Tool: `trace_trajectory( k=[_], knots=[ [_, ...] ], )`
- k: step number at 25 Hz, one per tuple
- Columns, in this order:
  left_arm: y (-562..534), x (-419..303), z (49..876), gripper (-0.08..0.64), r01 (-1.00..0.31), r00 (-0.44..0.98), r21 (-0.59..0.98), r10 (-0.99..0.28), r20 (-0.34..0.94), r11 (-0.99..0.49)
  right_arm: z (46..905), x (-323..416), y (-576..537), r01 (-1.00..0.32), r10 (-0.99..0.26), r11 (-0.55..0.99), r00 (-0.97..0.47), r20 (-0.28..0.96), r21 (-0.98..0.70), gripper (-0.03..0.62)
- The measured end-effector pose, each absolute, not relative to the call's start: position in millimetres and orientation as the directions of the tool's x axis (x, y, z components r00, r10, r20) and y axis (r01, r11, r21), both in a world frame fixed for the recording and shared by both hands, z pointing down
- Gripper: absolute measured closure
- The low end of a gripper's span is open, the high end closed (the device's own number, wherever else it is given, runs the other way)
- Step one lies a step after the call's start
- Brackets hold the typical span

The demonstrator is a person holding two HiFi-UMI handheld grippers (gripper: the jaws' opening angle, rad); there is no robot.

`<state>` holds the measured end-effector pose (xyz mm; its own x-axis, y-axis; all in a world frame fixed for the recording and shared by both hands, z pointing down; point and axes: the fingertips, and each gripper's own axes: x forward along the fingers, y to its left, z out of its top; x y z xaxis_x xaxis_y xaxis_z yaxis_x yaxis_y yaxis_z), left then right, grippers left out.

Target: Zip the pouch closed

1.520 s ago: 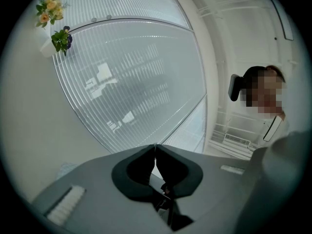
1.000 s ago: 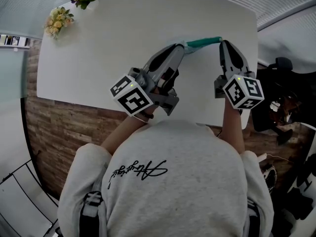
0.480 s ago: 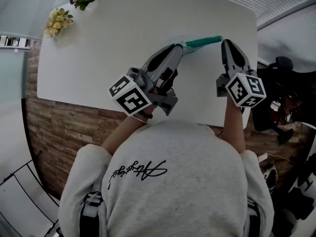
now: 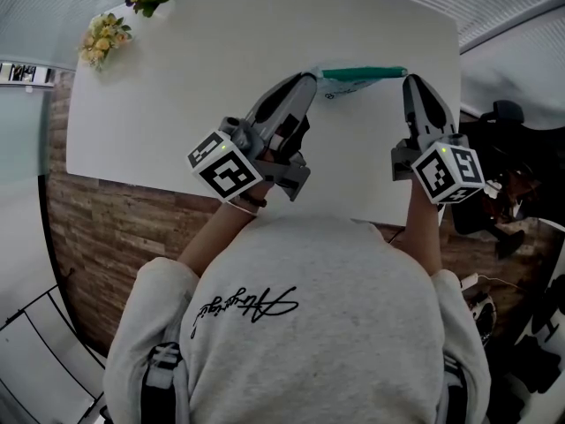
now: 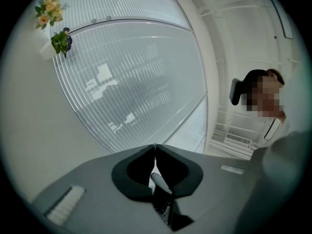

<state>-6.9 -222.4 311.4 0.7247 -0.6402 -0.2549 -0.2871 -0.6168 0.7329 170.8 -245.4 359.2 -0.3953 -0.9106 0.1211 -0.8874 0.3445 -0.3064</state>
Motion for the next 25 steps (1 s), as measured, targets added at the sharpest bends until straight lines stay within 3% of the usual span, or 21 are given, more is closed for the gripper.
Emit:
trace_trajectory(
  k=[14, 25],
  knots=[
    [-220, -31, 305, 0.548, -0.286, 0.724, 0.734, -0.641, -0.255, -0.616, 322, 156, -209, -0.850, -0.873, 0.432, -0.478, 0.098, -0.300, 0.584],
    [-239, -37, 337, 0.546, -0.356, 0.706, 0.769, -0.692, -0.150, -0.530, 358, 149, -226, -0.841, -0.818, 0.478, -0.532, 0.221, -0.254, 0.584]
  ],
)
